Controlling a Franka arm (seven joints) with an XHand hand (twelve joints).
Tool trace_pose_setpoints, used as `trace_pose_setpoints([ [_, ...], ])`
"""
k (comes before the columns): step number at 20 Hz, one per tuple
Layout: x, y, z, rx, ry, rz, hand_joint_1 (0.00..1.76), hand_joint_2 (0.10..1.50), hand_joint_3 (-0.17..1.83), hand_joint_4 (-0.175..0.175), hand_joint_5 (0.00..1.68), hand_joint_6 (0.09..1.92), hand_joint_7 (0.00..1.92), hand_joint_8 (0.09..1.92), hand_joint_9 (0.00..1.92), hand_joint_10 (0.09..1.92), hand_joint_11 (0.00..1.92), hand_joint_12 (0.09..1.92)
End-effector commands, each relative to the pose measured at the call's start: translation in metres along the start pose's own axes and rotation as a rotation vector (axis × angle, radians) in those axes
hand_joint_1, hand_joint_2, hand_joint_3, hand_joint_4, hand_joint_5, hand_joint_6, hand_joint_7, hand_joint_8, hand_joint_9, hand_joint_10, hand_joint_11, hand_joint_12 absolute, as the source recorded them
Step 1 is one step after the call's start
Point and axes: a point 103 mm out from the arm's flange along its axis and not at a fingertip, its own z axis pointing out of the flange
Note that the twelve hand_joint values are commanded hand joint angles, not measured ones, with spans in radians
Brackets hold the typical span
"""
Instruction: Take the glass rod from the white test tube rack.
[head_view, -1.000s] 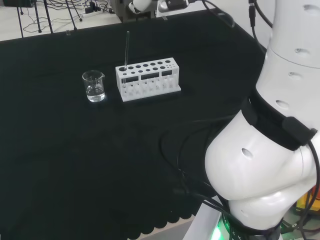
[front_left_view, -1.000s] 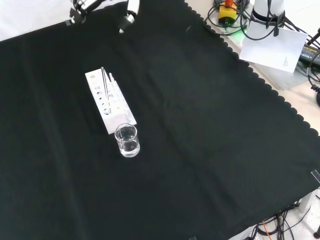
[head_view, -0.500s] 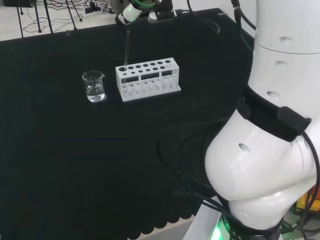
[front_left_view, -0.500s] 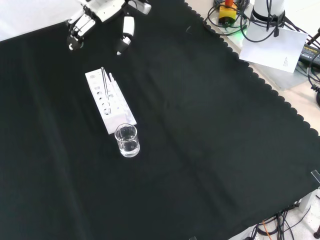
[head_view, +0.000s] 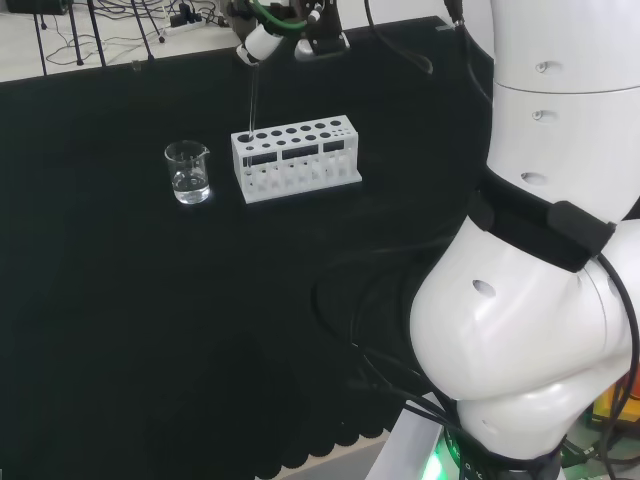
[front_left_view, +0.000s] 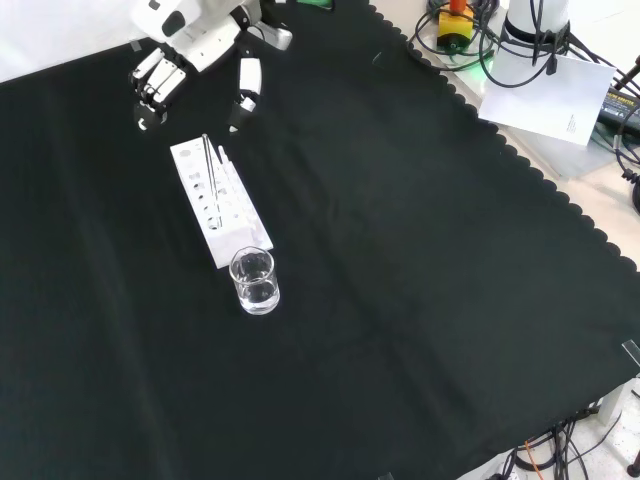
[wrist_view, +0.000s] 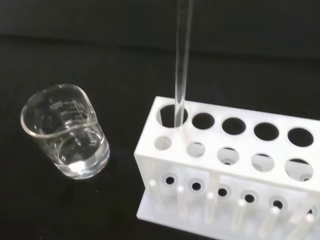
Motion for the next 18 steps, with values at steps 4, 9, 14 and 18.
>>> trace_pose_setpoints([
  [4, -0.013, -0.004, 0.015, -0.002, -0.007, 0.013, 0.6, 0.84, 0.49, -0.175, 0.26, 0.09, 0.35, 0.93, 0.45, 0.87, 0.01, 1.45],
  [9, -0.013, 0.001, 0.026, -0.022, -0.014, 0.003, 0.64, 0.84, 0.48, -0.175, 0.4, 0.14, 0.58, 0.91, 0.66, 0.83, 0.12, 1.42],
  [14, -0.012, 0.007, 0.034, -0.069, -0.011, -0.01, 0.73, 0.82, 0.49, -0.175, 0.39, 0.59, 0.82, 0.92, 0.89, 0.83, 0.32, 1.38],
  [18, -0.014, 0.009, 0.038, -0.109, 0.005, -0.013, 0.81, 0.79, 0.53, -0.175, 0.48, 0.85, 0.98, 0.93, 1.05, 0.85, 0.49, 1.33],
])
